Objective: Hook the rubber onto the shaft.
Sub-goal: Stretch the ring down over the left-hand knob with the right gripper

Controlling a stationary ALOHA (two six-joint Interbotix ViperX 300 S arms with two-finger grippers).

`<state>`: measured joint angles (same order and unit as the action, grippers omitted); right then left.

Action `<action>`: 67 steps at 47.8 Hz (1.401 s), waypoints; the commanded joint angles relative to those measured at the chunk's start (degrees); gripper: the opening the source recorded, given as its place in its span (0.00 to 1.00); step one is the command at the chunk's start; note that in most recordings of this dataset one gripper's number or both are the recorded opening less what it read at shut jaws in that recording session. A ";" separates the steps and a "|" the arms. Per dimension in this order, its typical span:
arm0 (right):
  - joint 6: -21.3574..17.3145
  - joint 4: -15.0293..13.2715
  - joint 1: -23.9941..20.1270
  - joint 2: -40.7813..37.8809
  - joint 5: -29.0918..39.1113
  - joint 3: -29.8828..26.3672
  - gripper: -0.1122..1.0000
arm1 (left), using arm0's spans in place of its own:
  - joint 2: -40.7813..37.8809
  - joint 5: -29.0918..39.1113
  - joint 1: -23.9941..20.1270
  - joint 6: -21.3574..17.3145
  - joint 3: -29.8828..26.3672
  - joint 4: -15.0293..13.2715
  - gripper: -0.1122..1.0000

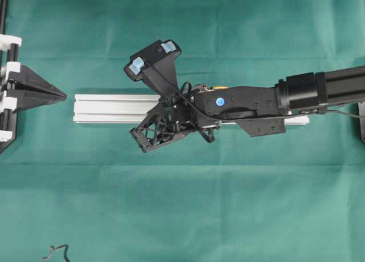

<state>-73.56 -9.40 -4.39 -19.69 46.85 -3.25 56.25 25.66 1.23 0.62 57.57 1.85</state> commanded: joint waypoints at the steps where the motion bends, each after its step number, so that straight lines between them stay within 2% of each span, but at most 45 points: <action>1: 0.00 -0.18 0.09 0.88 -1.05 -1.76 0.16 | -0.44 -0.18 0.18 0.00 -1.85 0.18 0.10; 67: 0.00 -1.76 1.41 -2.81 -5.80 -1.76 0.16 | -0.62 -0.26 0.18 0.00 -1.85 0.18 0.10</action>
<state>-73.65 -10.90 -2.81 -23.47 41.92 -3.25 56.07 25.75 1.23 0.62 57.57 1.85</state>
